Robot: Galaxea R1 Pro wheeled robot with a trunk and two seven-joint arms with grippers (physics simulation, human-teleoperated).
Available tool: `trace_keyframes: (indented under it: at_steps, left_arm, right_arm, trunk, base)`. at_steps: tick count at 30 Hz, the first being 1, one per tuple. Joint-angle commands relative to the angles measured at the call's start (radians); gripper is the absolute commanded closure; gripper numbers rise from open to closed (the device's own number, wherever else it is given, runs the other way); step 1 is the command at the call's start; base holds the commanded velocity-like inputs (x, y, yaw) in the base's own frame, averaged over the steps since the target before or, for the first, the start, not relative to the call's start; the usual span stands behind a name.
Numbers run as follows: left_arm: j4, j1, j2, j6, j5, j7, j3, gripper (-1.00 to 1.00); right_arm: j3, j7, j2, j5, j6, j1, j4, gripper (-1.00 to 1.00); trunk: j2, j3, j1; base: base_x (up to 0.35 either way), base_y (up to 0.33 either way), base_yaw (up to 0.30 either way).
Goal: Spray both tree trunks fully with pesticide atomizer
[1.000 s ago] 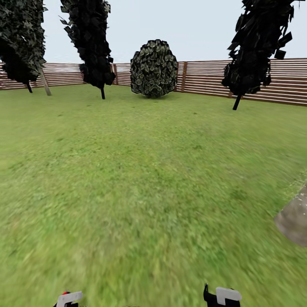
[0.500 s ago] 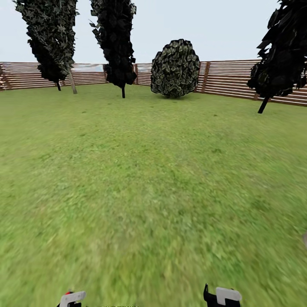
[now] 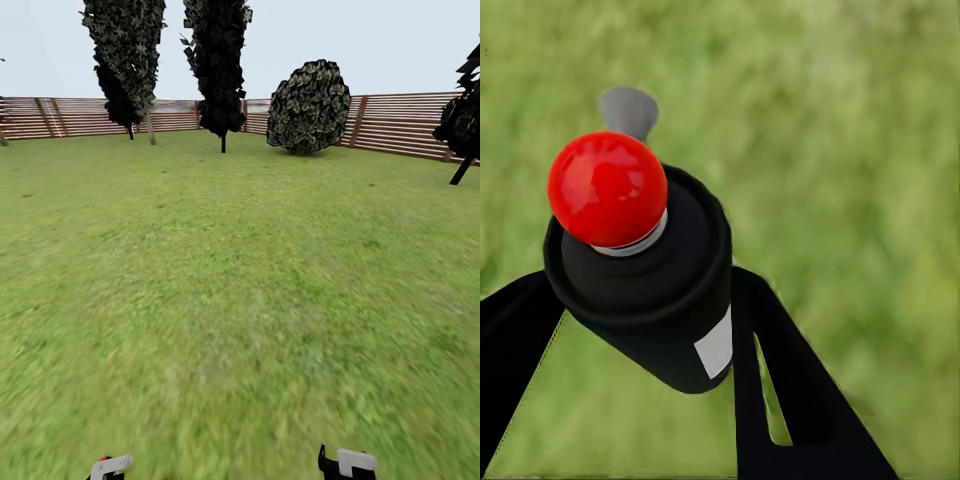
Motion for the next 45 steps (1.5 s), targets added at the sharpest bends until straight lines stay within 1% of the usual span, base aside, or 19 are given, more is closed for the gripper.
trace_keyframes:
  at_steps: [1, 45]
  left_arm:
    - [0.000, 0.000, 0.001, 0.000, 0.000, 0.000, 0.000, 1.00]
    - [0.000, 0.005, 0.000, 0.000, 0.001, 0.001, 0.001, 1.00]
  right_arm:
    - [0.000, 0.000, 0.000, 0.000, 0.000, 0.000, 0.000, -1.00]
    - [0.000, 0.000, 0.000, 0.000, 0.000, 0.000, 0.000, -1.00]
  trunk:
    - [0.000, 0.000, 0.000]
    - [0.000, 0.000, 0.000]
  base:
    - [0.000, 0.000, 0.283]
    - [0.000, 0.000, 0.283]
